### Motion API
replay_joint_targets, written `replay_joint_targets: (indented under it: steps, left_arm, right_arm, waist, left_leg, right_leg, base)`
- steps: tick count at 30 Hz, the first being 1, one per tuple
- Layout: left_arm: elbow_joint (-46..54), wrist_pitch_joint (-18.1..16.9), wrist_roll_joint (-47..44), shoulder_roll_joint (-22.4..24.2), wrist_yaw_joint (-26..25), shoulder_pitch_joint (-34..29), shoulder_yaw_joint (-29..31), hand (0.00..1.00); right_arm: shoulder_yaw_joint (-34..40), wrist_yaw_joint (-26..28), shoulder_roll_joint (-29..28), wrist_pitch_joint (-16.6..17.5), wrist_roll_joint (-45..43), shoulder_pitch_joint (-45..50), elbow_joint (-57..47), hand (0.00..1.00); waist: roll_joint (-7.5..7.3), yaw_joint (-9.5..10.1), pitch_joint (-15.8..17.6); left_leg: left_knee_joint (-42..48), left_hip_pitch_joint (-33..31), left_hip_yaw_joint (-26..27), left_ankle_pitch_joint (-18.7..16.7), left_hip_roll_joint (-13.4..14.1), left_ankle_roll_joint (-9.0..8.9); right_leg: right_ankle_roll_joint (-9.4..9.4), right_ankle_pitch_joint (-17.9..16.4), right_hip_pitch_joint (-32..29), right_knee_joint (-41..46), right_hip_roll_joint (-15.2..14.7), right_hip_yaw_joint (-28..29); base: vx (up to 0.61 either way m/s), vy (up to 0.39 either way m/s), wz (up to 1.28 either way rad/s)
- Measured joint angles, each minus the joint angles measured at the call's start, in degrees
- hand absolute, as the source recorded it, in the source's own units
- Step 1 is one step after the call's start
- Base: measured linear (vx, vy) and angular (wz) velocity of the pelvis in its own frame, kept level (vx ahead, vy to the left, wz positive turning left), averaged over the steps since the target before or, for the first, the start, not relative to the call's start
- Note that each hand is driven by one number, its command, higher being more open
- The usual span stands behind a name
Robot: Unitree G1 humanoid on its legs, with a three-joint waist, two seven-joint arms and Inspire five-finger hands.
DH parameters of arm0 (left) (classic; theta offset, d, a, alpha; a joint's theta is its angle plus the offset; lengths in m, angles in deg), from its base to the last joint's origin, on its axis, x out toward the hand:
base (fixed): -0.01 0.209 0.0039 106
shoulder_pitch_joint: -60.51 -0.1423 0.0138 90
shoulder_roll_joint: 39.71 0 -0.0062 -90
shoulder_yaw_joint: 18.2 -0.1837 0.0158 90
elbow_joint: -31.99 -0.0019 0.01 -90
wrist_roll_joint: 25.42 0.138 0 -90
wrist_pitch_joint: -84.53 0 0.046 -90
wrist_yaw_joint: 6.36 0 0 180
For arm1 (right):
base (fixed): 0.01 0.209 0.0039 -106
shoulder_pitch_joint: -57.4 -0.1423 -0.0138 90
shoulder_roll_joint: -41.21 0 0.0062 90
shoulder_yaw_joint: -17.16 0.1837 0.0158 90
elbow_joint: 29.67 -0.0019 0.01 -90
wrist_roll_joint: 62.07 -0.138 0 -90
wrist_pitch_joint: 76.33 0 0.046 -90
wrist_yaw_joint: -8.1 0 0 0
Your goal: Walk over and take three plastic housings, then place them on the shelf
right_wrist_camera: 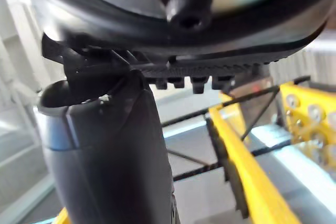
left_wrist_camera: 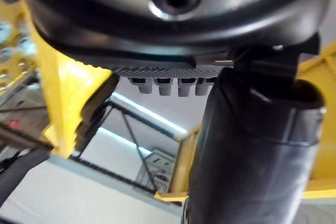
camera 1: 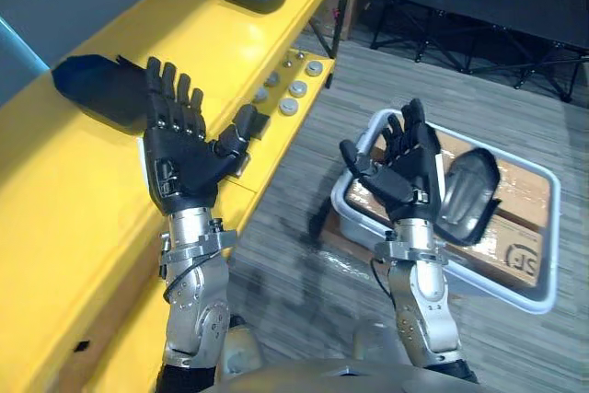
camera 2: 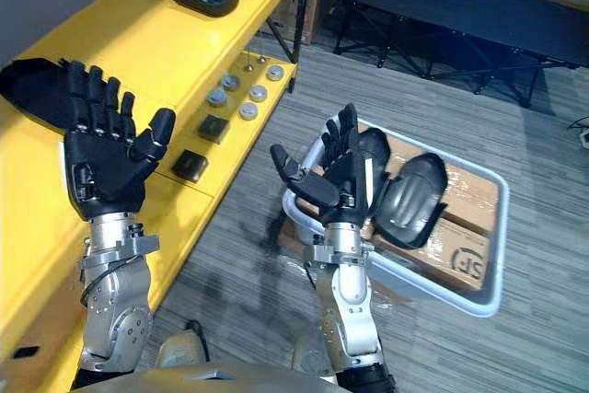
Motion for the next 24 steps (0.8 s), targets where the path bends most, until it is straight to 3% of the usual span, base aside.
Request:
replay_joint_targets:
  steps: [1,3,4,5,7,9,12,14,15,16,18,20,21,22,24]
  left_arm:
    - [-0.5,0.2,-0.8,0.3,0.0,0.0,-0.1,1.00]
    - [-1.8,1.3,-2.4,1.1,-1.3,-0.5,0.1,1.00]
    - [-2.0,1.4,-2.7,1.1,-1.6,-0.6,-0.1,1.00]
    - [-3.0,1.4,-3.6,1.3,-1.6,-0.6,-1.3,1.00]
    - [-4.0,2.0,-4.2,2.1,-1.2,-0.8,-3.0,1.00]
    - [-4.7,2.0,-4.3,2.5,-0.1,-0.8,-4.1,1.00]
    - [-5.0,2.1,-4.0,2.5,1.2,-0.7,-5.0,1.00]
    - [-5.0,2.4,-3.9,2.4,1.6,-0.7,-5.2,1.00]
    - [-5.1,2.5,-4.1,2.0,1.6,-0.8,-5.1,1.00]
    - [-5.1,2.5,-4.2,1.7,1.6,-0.9,-5.0,1.00]
    - [-4.8,2.6,-4.1,0.1,2.5,-0.9,-4.3,1.00]
    - [-4.8,3.2,-4.3,-1.3,3.2,-0.4,-4.3,1.00]
    - [-5.0,3.8,-4.3,-2.2,3.5,0.1,-4.2,1.00]
    - [-5.0,4.0,-4.3,-2.4,3.5,0.2,-4.3,1.00]
    - [-4.9,4.0,-3.8,-2.4,3.5,1.7,-5.1,1.00]
  right_arm:
    - [0.5,0.1,0.5,-0.3,0.0,0.0,0.7,1.00]
    - [2.5,0.9,1.2,-1.7,-0.1,1.7,1.3,1.00]
    - [3.4,1.0,1.4,-2.3,0.0,2.4,1.2,1.00]
    - [5.2,1.2,1.9,-3.2,-0.1,4.4,1.1,1.00]
    - [7.5,1.4,2.4,-4.1,-0.1,8.5,0.9,1.00]
    - [9.0,1.4,3.1,-4.1,0.7,11.0,0.9,1.00]
    - [9.0,1.1,3.9,-4.1,1.8,11.2,0.9,1.00]
    - [8.8,0.6,3.9,-4.3,1.4,11.2,0.9,1.00]
    - [8.6,0.4,3.8,-4.9,1.4,11.0,0.9,1.00]
    - [8.6,0.1,3.7,-4.9,1.4,10.9,0.9,1.00]
    - [7.9,-1.6,3.3,-4.9,1.5,9.3,1.0,1.00]
    - [9.5,-3.8,2.7,-4.9,1.5,6.1,2.5,1.00]
    - [11.5,-5.2,2.4,-4.8,1.6,2.8,5.6,1.00]
    - [12.6,-6.0,2.6,-4.8,1.6,0.8,7.5,1.00]
    - [16.5,-9.4,4.3,-4.8,1.6,-6.1,12.1,1.00]
  waist:
    - [0.44,0.00,0.1]
    - [0.70,-1.67,0.1]
    - [1.08,-2.72,0.3]
    - [1.51,-4.65,0.6]
    - [1.48,-6.37,0.7]
    - [2.18,-6.25,0.6]
    - [4.50,-6.06,0.2]
    - [5.05,-5.88,0.7]
    - [4.34,-4.89,1.2]
    - [4.18,-4.46,1.3]
    - [2.24,-4.08,2.4]
    - [1.35,-4.09,3.1]
    - [0.59,-3.78,4.1]
    - [0.64,-3.38,4.5]
    - [1.80,-2.98,6.2]
  left_leg:
    - [-0.8,0.6,1.2,1.2,1.2,-0.97]
    - [-0.7,2.7,5.9,2.0,4.0,-1.53]
    - [0.1,2.8,5.9,2.2,4.6,-1.28]
    - [2.2,2.2,5.3,3.5,5.4,0.84]
    - [5.0,1.0,5.0,5.7,5.3,5.19]
    - [3.5,2.3,3.9,5.2,3.6,5.22]
    - [1.6,3.0,-1.3,-3.3,-3.5,6.91]
    - [1.4,3.0,-3.8,-7.9,-5.3,5.99]
    - [1.6,3.2,-4.3,-8.7,-6.8,4.16]
    - [1.6,3.3,-4.0,-8.8,-7.5,3.96]
    - [1.6,1.7,-3.7,-8.6,-9.9,4.10]
    - [3.3,-0.9,-4.1,-8.5,-10.5,3.50]
    - [5.1,-1.8,-4.5,-8.6,-10.7,2.58]
    - [6.0,-2.3,-4.6,-8.9,-10.6,2.33]
    - [8.0,-5.3,-6.2,-9.2,-10.3,2.14]
  right_leg:
    - [0.06,-0.3,0.5,-1.8,0.5,-1.3]
    - [3.37,-2.5,1.2,-7.4,1.7,-7.1]
    - [3.11,-2.7,2.1,-8.9,2.3,-7.5]
    - [2.31,-2.3,3.4,-11.0,3.2,-7.5]
    - [0.94,-1.4,4.7,-12.4,3.2,-7.5]
    - [-0.11,-0.6,3.5,-13.5,3.3,-5.9]
    - [-0.23,3.1,0.8,-18.6,3.2,-1.1]
    - [0.64,5.0,0.3,-20.4,3.1,0.0]
    - [1.46,6.2,0.0,-21.2,2.3,1.5]
    - [1.74,6.8,0.1,-22.1,1.8,2.0]
    - [1.42,8.5,0.4,-26.9,-0.8,2.1]
    - [-0.03,10.9,-0.1,-29.0,-1.9,0.9]
    - [2.19,14.0,-0.2,-29.2,-2.2,0.5]
    - [3.11,14.7,-0.2,-29.3,-2.2,-0.9]
    - [3.04,17.2,-0.3,-31.4,-2.1,-4.5]
  base:
    - [-0.08,-0.360,-1.51]
    - [-0.10,-0.303,-1.34]
    - [-0.10,-0.254,-0.70]
    - [-0.07,-0.168,-0.25]
    - [-0.11,-0.146,-0.19]
    - [-0.15,-0.032,-0.60]
    - [-0.15,0.091,-0.69]
    - [-0.15,0.170,-0.37]
    - [-0.15,0.197,-0.47]
    - [-0.14,0.210,-0.42]
    - [-0.11,0.205,-0.21]
    - [-0.07,0.184,0.06]
    - [-0.05,0.115,0.10]
    - [-0.03,0.014,0.06]
    - [-0.02,0.004,0.20]
